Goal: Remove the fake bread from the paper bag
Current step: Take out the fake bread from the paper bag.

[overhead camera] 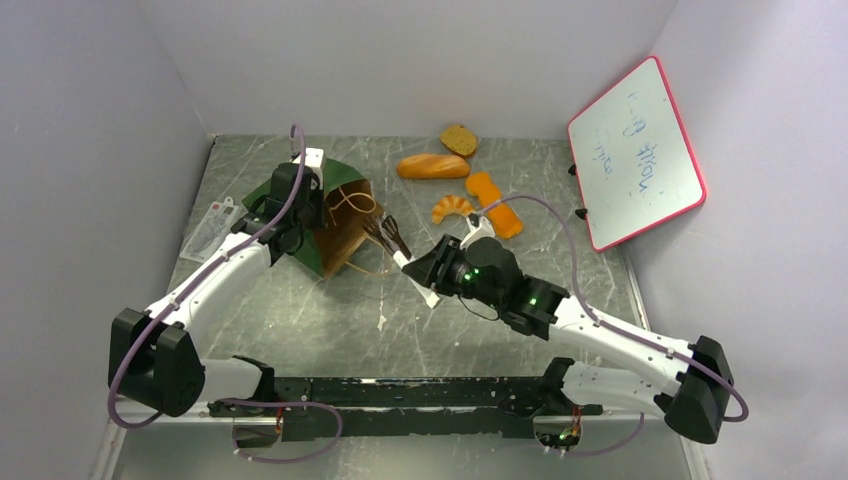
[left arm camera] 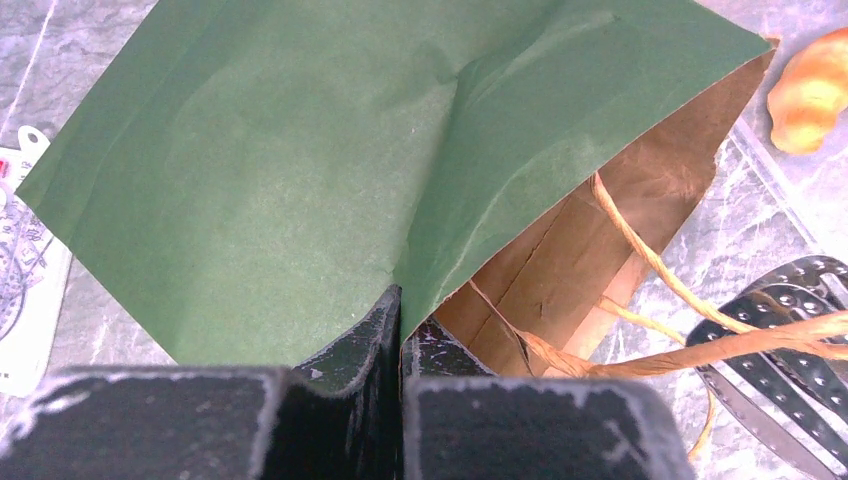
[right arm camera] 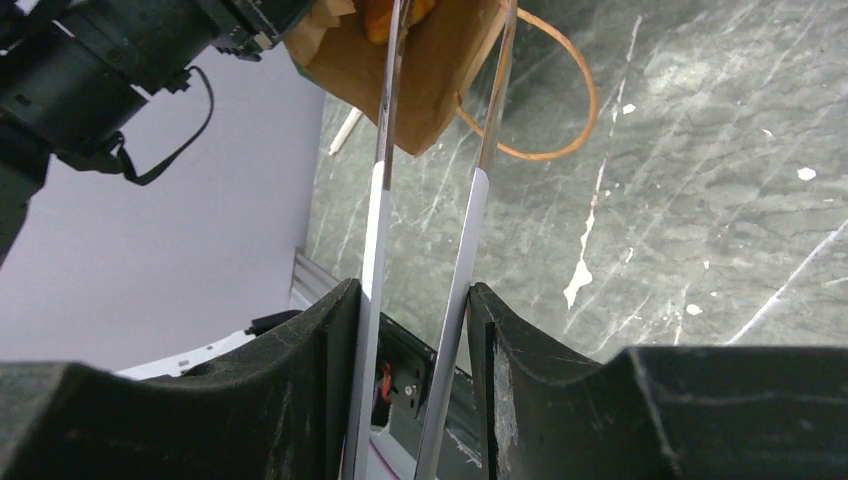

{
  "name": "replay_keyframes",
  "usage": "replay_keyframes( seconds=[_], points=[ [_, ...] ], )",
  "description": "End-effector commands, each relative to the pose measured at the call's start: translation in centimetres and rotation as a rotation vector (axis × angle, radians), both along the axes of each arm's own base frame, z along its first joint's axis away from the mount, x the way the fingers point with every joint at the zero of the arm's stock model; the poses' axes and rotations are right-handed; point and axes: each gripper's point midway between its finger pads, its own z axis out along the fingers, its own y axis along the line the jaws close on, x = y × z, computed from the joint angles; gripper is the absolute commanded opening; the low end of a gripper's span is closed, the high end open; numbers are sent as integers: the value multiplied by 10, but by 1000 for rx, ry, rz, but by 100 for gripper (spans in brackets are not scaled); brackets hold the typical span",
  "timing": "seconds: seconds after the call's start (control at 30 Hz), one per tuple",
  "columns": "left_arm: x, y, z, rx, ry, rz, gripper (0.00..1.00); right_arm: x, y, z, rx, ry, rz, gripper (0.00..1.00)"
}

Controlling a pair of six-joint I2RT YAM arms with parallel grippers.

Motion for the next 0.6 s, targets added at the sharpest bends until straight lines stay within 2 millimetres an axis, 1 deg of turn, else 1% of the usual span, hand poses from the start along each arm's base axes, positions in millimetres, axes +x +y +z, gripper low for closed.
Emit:
replay_keyframes(
  seconds=[0.0,0.13,0.33,0.43,0.57],
  points=[
    [10,-4,13,-25,-52,1,7,0,3,31,45,-49,8,45],
    [9,-6,12,-33,-53,-12,7,1,18,24,57,-33,41,45],
    [6,-8,12,-36,-50,-26,7,11,48,11,79,-22,90,45],
    [4,-7,12,-33,-49,-27,7,15,60,12,87,-25,107,45],
    [3,-8,10,-38,-45,-32,7,18,66,17,90,-34,114,45]
  ],
)
